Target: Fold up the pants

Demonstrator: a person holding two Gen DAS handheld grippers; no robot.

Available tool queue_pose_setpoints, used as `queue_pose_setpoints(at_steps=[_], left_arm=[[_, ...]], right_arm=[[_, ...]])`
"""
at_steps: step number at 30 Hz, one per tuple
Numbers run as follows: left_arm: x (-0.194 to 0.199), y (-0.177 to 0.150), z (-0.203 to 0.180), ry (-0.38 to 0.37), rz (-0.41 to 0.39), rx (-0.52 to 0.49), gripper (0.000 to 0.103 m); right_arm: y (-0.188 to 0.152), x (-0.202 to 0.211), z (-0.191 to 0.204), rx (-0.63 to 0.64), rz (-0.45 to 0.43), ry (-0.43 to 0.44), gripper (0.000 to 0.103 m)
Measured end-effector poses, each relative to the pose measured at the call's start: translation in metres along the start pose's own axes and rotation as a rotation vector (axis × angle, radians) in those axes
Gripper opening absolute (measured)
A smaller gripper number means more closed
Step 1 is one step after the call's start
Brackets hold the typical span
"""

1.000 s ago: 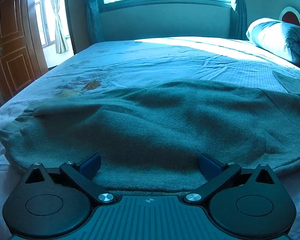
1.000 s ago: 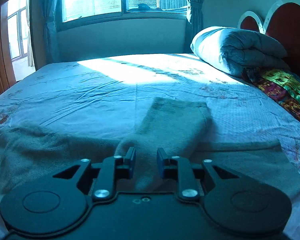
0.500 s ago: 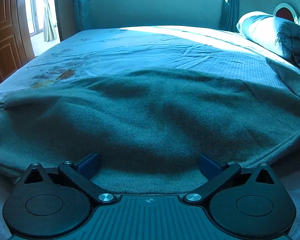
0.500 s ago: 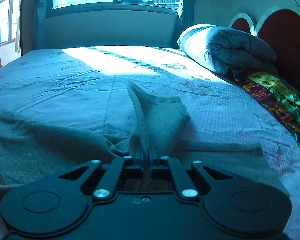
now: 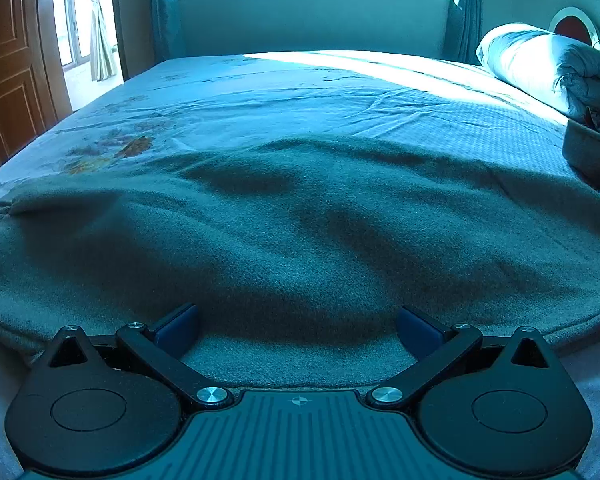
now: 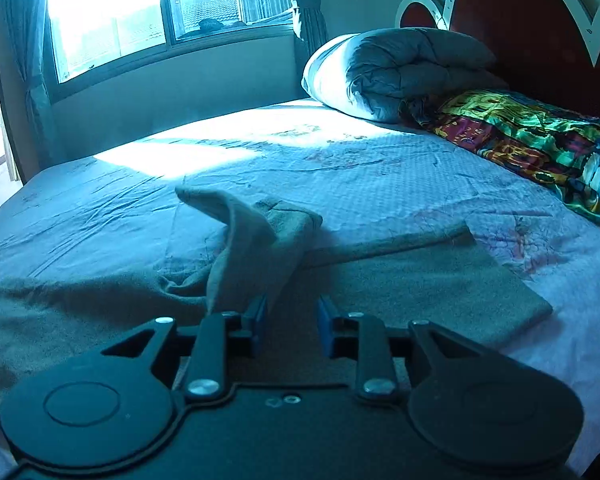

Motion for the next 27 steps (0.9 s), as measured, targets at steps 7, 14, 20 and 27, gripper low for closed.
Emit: queue_pose_setpoints(at_steps=[7, 14, 20, 27], left_arm=[[0.000, 0.000, -0.002, 0.009, 0.003, -0.002, 0.103], [0.004, 0.001, -0.002, 0.055, -0.012, 0.029, 0.103], [0.001, 0.002, 0.019, 0.111, 0.010, 0.077, 0.103], [-0.006, 0.003, 0.021, 0.093, 0.038, 0.084, 0.103]], right_arm=[[0.018, -0.039, 0.025, 0.124, 0.026, 0.020, 0.035], [0.009, -0.047, 0.027, 0.137, 0.049, 0.009, 0.028], [0.000, -0.027, 0.059, 0.342, -0.013, 0.100, 0.031], [0.004, -0.039, 0.053, 0.336, -0.054, -0.018, 0.000]])
Point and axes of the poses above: each gripper's, at about its wrist camera, not at the fingertips, and x roughly against the way its jaws point, z to its left, y to its top, the point moved 4 cm from there along -x, roughly the way its jaws point, and after that the axes turned 13 degrees about -x, right-handed, at the moved point
